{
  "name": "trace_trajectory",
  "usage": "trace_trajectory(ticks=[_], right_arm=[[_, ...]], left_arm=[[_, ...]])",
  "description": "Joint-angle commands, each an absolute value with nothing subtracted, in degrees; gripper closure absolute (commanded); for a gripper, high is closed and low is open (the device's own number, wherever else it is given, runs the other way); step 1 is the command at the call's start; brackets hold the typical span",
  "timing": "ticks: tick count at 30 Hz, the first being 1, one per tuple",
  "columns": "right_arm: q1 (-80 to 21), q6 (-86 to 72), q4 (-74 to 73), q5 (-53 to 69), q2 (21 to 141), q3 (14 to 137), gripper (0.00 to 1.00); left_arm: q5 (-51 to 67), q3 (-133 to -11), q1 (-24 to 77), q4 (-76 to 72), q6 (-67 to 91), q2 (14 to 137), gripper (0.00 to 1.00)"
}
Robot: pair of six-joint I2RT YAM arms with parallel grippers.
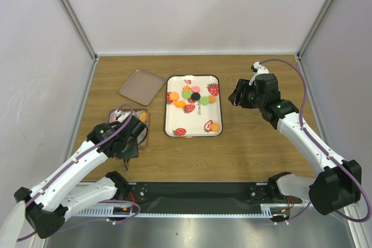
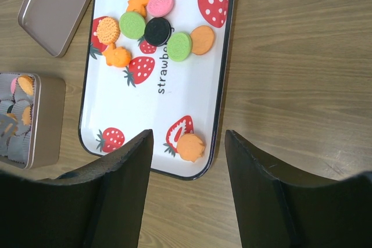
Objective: Pack the cookies
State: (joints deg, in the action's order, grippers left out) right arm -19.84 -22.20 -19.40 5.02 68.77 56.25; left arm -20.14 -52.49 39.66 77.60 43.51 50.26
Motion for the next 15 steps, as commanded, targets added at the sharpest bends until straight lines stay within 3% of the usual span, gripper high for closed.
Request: trace_trajectory(ticks=[1, 15], right_arm=[[-20.13, -21.45, -18.19, 5.36, 68.47, 56.87, 0.41], [-20.30, -21.45, -18.19, 5.27, 68.20, 56.78, 0.41]], left_arm=[[-17.40, -50.54, 37.80, 74.54, 42.63, 50.27, 0.68], [-16.26, -49.31, 34.98, 68.73, 39.64, 54.23, 0.64]])
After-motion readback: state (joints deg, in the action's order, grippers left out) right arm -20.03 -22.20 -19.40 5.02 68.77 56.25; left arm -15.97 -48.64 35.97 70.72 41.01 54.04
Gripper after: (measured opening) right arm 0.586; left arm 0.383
